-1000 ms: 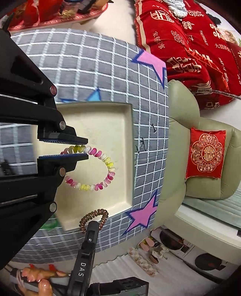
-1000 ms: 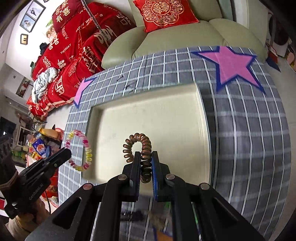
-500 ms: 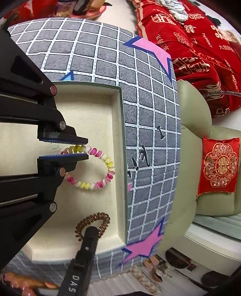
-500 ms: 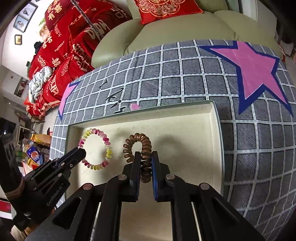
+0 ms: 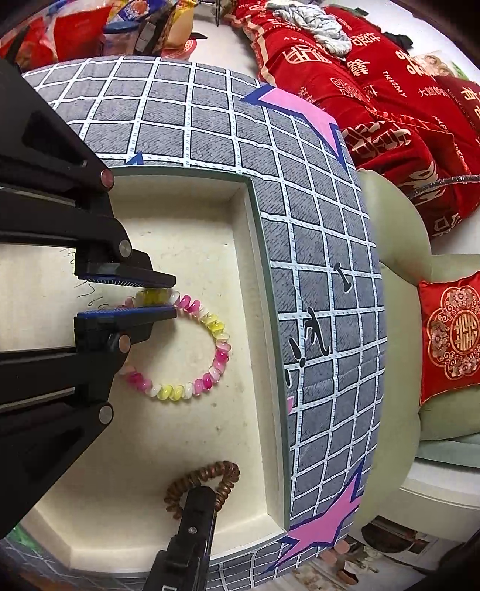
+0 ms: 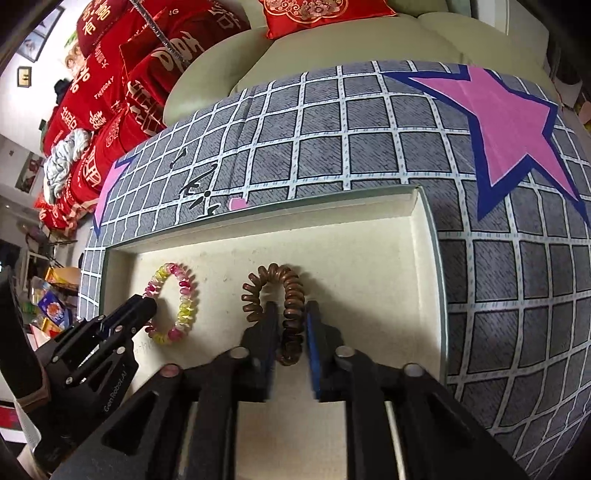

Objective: Organize jewelry
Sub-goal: 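Carry both items into the tray and open both tools to release them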

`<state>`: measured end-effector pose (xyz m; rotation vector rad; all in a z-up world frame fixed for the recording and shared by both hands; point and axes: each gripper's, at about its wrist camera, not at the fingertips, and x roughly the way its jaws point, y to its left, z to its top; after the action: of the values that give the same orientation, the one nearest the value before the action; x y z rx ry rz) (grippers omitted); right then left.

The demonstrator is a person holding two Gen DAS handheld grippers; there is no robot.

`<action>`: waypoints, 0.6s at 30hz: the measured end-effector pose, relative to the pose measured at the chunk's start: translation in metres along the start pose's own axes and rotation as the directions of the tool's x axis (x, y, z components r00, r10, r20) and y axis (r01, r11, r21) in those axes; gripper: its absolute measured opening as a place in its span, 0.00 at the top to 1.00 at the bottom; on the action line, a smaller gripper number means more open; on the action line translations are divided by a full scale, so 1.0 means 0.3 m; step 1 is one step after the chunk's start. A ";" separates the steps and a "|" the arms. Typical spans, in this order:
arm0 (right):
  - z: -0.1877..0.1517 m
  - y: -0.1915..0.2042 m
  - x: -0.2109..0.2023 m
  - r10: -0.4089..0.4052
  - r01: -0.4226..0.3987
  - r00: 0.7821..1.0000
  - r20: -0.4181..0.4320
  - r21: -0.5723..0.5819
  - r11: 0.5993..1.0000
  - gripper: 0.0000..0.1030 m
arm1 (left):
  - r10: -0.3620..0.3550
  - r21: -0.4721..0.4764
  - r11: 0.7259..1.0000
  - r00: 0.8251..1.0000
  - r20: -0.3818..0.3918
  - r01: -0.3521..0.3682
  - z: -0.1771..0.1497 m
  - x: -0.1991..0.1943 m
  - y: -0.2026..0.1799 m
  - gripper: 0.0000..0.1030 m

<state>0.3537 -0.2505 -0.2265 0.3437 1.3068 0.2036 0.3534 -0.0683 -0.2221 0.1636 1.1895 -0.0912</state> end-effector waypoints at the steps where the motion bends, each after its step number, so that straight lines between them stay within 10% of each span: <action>1: 0.002 0.002 -0.006 -0.002 0.002 1.000 0.004 0.001 1.000 0.52 | 0.000 -0.003 1.000 1.000 0.005 0.000 -0.001 -0.004 0.001 0.82; 13: 0.008 0.024 -0.136 0.063 -0.066 0.993 0.099 0.021 0.998 0.43 | -0.060 -0.021 0.998 0.998 0.023 0.060 -0.002 -0.040 0.010 0.82; 14: 0.006 0.023 -0.149 0.069 -0.073 0.992 0.107 0.027 0.997 0.43 | -0.064 -0.021 0.998 0.998 0.025 0.065 -0.001 -0.044 0.009 0.66; 15: 0.003 0.024 -0.159 0.074 -0.078 0.991 0.112 0.030 0.997 0.43 | -0.065 -0.021 0.998 0.998 0.027 0.065 0.000 -0.051 0.007 0.08; 18: -0.005 0.032 -0.189 0.086 -0.091 0.988 0.125 0.033 0.995 0.43 | -0.024 -0.021 0.999 0.995 0.100 0.026 0.002 -0.104 0.001 0.00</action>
<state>0.3382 -0.2606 -0.1720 0.4415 1.1753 0.2284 0.3425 -0.0686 -0.1927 0.1232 1.0923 -0.1068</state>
